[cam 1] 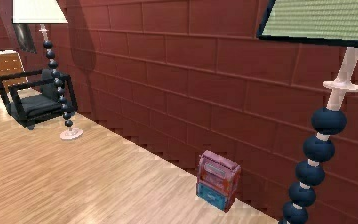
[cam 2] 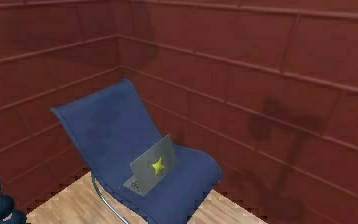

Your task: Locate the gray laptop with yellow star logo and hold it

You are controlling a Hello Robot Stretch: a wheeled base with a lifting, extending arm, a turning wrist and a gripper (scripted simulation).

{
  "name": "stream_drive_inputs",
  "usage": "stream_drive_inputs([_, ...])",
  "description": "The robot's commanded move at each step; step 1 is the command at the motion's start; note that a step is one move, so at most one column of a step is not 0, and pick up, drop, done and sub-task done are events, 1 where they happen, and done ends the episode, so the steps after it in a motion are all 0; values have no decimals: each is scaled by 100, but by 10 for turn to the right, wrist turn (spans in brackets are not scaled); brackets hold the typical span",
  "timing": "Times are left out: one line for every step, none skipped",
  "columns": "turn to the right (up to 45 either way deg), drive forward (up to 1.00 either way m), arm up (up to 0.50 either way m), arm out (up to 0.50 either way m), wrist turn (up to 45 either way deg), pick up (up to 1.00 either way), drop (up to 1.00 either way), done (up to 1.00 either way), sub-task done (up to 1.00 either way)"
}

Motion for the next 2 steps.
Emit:
stream_drive_inputs([0, 0, 0, 50, 0, 0, 0, 0, 0])
stream_drive_inputs([0, 0, 0, 0, 450, 0, 0, 0, 0])
